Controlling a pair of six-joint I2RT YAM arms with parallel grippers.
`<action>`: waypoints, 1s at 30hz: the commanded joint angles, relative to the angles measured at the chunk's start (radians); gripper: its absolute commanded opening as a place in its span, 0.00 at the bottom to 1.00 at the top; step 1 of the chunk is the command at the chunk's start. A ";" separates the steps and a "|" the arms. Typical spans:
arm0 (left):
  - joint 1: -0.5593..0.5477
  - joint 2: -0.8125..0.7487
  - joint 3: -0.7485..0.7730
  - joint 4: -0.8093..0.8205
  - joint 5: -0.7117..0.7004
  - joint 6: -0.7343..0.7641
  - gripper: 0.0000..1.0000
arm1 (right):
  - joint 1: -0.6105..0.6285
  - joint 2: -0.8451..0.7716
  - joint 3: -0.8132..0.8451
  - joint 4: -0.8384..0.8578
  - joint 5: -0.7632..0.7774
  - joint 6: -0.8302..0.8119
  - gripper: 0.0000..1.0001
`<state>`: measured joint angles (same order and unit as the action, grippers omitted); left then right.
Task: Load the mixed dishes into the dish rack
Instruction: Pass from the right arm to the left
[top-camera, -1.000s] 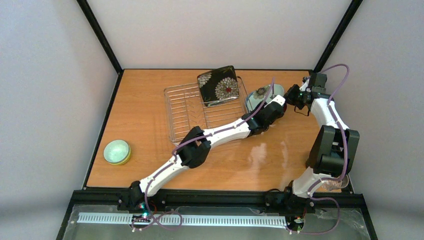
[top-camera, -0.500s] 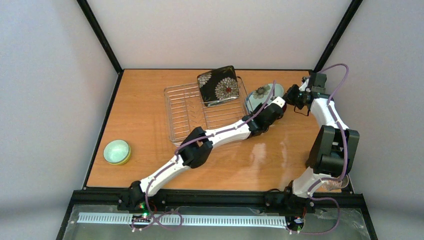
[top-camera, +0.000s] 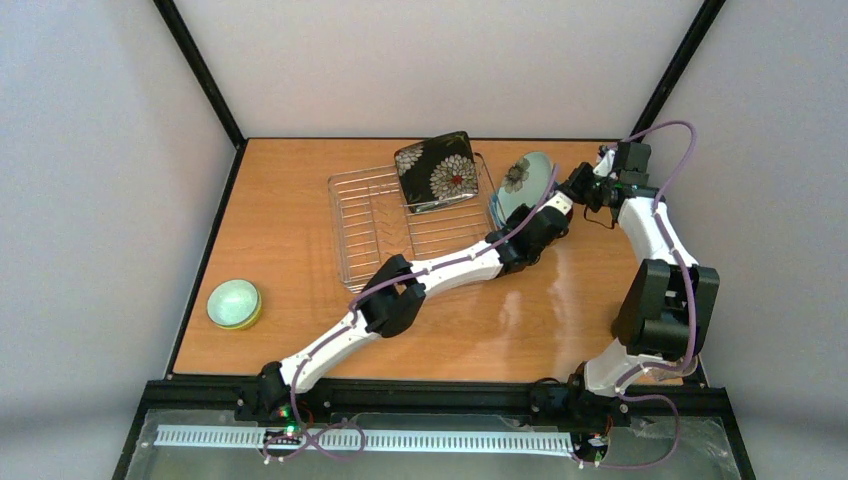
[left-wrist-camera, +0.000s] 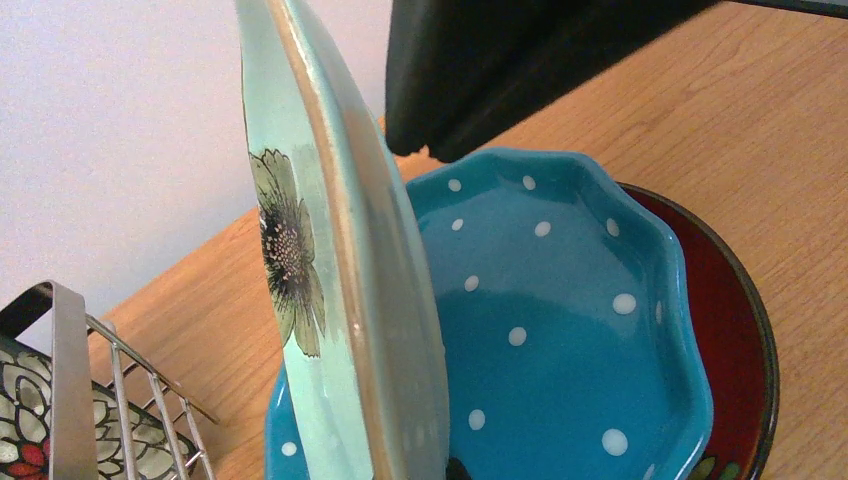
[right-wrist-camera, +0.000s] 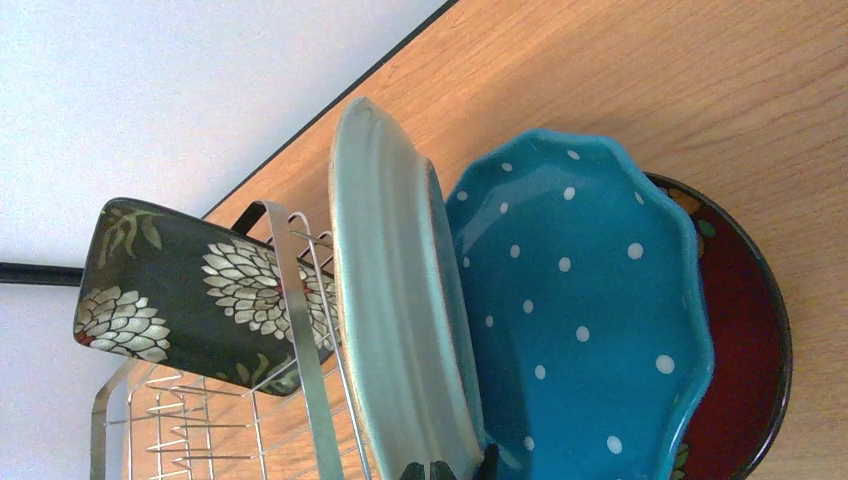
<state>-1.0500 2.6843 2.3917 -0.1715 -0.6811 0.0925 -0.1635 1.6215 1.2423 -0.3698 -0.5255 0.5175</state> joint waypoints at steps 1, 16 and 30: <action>0.012 -0.010 -0.009 0.003 0.003 -0.082 0.00 | 0.004 -0.013 -0.014 -0.037 0.011 -0.004 0.02; 0.005 -0.071 -0.075 0.041 -0.011 -0.048 0.00 | 0.004 -0.051 -0.009 -0.027 0.046 0.014 0.24; 0.005 -0.114 -0.109 0.106 -0.041 -0.004 0.00 | 0.004 -0.088 -0.017 0.017 0.065 0.050 0.53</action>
<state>-1.0504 2.6343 2.2951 -0.1101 -0.6868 0.0971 -0.1627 1.5612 1.2407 -0.3664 -0.4812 0.5541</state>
